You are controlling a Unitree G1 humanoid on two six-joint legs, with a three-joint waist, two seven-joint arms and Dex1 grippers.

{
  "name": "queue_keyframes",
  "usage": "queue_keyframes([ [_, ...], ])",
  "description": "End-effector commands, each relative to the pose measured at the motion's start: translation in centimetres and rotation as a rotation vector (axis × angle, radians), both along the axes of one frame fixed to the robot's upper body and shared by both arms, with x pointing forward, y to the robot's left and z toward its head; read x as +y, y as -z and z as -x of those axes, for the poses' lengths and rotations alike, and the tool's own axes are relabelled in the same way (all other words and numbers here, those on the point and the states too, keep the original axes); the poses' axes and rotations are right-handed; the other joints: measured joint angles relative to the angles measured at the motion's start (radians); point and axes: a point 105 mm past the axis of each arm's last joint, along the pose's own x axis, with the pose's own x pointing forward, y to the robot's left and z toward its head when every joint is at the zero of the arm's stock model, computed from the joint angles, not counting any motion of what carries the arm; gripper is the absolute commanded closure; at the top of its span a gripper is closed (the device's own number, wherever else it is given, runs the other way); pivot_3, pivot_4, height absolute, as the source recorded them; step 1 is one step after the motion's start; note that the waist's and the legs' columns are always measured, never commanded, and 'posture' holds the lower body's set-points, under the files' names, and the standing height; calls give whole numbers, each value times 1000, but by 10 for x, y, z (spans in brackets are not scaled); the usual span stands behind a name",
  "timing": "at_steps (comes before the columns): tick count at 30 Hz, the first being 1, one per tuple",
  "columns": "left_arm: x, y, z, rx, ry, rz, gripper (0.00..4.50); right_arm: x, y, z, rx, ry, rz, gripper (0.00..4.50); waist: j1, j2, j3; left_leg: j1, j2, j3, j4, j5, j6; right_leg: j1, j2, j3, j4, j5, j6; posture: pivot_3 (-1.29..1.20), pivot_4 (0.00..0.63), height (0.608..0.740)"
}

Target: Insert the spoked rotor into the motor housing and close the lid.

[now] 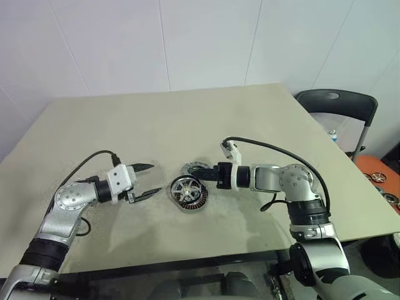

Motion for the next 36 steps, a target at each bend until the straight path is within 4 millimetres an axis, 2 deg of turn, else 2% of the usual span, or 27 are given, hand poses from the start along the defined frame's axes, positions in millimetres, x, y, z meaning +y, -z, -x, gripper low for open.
queue_keyframes([
  [1, -7, -24, 16, 250, 16, 241, 14, 5, -30, 17, -146, -146, -29, 4209, -2, 0, 0, 0, 0, 0, 0, 0, 0, 0, 0, 0, 0, 0, 0, 0, 0, 740],
  [4, -10, -21, 39, 501, 64, 344, 14, -1, -30, 22, -378, -228, 127, 4209, -3, 1, 1, 0, 0, 0, 0, 0, 0, 0, 0, 0, 0, 0, 0, 0, 0, 740],
  [6, -2, -7, 44, 575, 27, 317, 14, -2, -37, 30, -558, -338, 212, 4209, -1, 2, 1, 2, 0, 0, 0, 0, 0, 2, 0, -1, -1, 0, 0, 0, 0, 740],
  [9, 7, -1, 38, 609, -45, 363, 14, -1, -45, 30, -776, -432, 323, 4209, 2, 2, 1, 5, 1, 2, 0, 0, 0, 4, 1, -2, -1, -1, 1, 0, 0, 740],
  [13, 9, -1, 23, 602, -93, 425, 14, 5, -40, 21, -1013, -542, 454, 4209, 8, 0, 1, 5, 3, 3, 1, 0, -1, 5, 0, -4, -2, 0, 0, 0, 0, 740],
  [17, -3, -6, 21, 580, -55, 430, 14, 15, -36, 16, -1114, -672, 493, 4209, 10, 0, 0, 5, 3, 3, 1, 0, -1, 5, 0, -5, -4, 1, -1, 0, 0, 740],
  [24, -11, -10, 22, 507, -28, 371, 14, 12, -11, -13, -1335, -877, 697, 4209, 8, 0, 0, 4, 3, 4, -1, 1, -2, 3, 0, -5, -4, 1, -2, 0, 0, 740],
  [31, -5, -8, 25, 488, -49, 356, 14, 17, -10, -22, -1423, -1061, 741, 4209, 4, 0, 0, 4, 4, 4, -1, 2, -4, 2, 0, -5, -4, 1, -3, 0, 0, 740],
  [36, -5, -4, 30, 488, -58, 353, 14, 24, -17, -21, -1404, -1072, 695, 4209, 5, 0, 0, 4, 4, 4, -1, 2, -4, 2, 0, -5, -3, 1, -3, 0, 0, 740],
])
